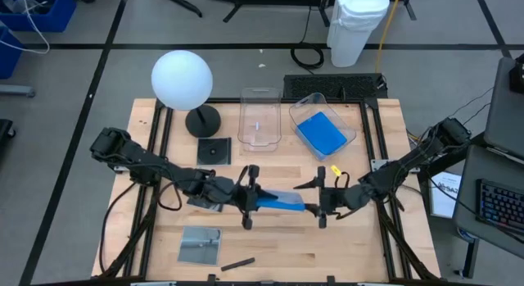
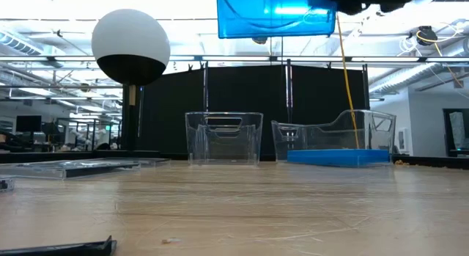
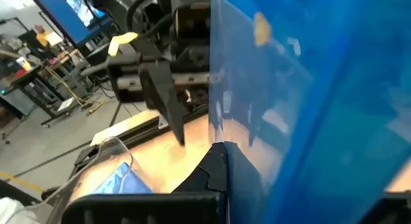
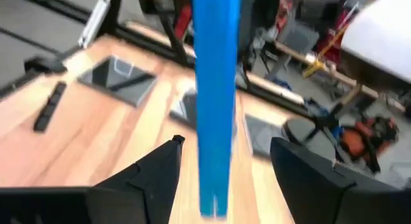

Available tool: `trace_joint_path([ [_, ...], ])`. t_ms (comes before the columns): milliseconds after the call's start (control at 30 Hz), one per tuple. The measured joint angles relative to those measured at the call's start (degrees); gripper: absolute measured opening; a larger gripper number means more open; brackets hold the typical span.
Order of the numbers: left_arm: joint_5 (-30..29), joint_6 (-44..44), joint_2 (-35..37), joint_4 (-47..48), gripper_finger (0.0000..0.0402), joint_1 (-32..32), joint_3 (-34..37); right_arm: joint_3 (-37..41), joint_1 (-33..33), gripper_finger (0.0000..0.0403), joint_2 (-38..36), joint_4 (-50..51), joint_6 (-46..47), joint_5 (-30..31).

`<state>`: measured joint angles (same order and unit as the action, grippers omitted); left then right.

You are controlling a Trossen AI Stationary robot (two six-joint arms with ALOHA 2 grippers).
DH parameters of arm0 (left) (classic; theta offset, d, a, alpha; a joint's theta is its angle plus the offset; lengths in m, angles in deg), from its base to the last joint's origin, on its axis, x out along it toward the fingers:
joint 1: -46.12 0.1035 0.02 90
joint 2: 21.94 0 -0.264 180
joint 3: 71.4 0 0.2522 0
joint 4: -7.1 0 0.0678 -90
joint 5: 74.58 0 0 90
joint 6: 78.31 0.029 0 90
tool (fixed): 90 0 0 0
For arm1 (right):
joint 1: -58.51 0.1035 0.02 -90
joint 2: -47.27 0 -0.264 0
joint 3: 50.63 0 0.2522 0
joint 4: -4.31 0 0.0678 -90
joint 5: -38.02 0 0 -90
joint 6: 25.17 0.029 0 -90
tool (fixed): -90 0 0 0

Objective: Pick & place jewel cases by type
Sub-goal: Put the blue CD case into the right transparent bin

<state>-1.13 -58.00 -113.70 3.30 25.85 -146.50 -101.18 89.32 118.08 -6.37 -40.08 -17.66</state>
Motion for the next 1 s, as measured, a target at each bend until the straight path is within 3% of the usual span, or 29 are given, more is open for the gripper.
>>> trace_joint_path([
  [400,1.52,0.40,0.01,-1.48,0.0011,-0.04,0.00,0.02,-1.26,0.0181,-0.04,4.48,3.62,0.05],
  [500,3.01,0.42,0.02,-2.97,0.0011,0.07,0.00,0.17,-2.41,0.0135,-0.07,4.52,4.53,-1.36],
  [633,3.72,0.21,0.02,-3.64,0.0012,0.00,0.00,2.02,-4.34,0.0033,-0.07,1.16,3.13,-8.22],
  [933,3.81,0.07,0.02,-3.53,0.0012,0.00,0.00,4.38,-4.95,0.0031,-0.07,-4.78,0.53,-10.11],
  [1000,3.79,0.10,0.04,-3.55,0.0013,-0.04,-0.01,4.42,-4.72,0.0054,-0.39,-5.34,0.52,-10.27],
])
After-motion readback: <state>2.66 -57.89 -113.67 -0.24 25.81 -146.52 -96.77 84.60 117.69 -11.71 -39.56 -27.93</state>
